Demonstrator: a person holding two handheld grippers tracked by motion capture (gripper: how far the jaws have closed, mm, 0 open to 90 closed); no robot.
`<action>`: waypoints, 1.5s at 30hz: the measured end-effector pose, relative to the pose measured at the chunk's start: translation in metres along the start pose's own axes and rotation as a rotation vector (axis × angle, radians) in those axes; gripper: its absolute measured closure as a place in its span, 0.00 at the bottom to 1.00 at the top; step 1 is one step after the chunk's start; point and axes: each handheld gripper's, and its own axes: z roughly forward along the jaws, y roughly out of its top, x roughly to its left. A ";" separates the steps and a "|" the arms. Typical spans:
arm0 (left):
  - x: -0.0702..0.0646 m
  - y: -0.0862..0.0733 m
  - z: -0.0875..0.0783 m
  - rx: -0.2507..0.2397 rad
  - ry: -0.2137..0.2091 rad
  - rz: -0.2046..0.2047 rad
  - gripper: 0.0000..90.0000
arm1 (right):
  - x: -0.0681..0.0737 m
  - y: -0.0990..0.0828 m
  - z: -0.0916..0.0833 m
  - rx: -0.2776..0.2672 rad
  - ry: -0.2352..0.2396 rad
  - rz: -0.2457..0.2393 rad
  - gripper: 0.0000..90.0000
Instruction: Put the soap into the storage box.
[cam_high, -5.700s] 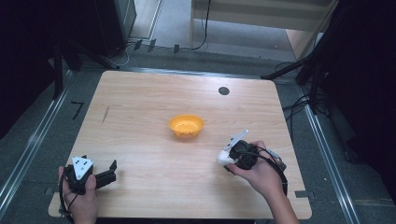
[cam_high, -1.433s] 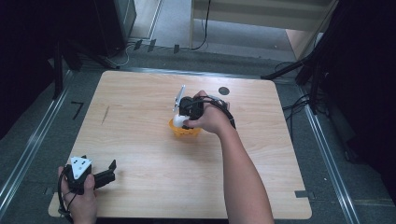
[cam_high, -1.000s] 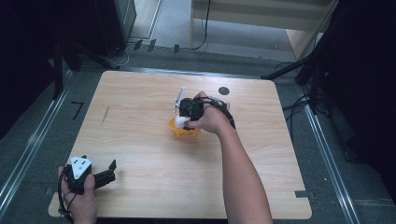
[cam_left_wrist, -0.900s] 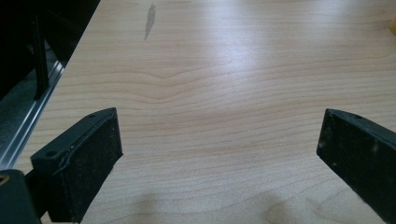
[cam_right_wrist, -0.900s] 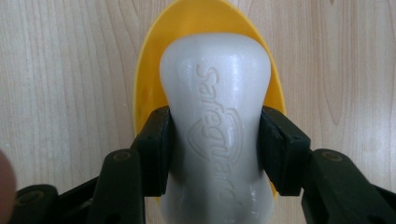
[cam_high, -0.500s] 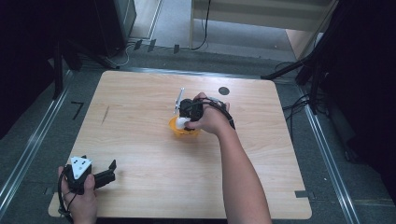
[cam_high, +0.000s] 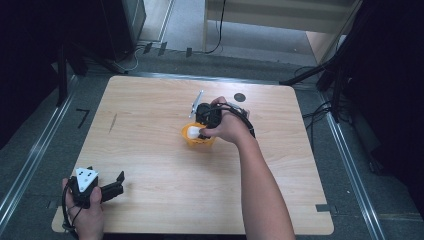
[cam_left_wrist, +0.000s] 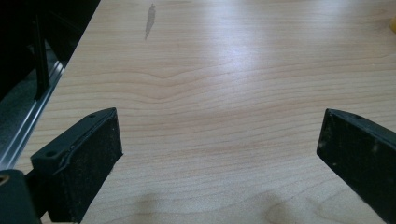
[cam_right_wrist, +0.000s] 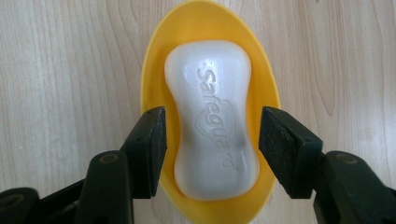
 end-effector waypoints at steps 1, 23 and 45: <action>0.000 0.000 0.000 0.000 0.001 0.000 0.00 | 0.000 -0.001 0.000 -0.005 0.001 -0.005 0.48; 0.001 0.000 0.000 0.004 -0.001 -0.002 0.00 | 0.015 -0.029 -0.021 -0.057 -0.032 0.099 0.36; 0.000 0.000 0.000 0.003 0.000 0.001 0.00 | 0.042 -0.062 -0.023 -0.076 -0.108 0.238 0.15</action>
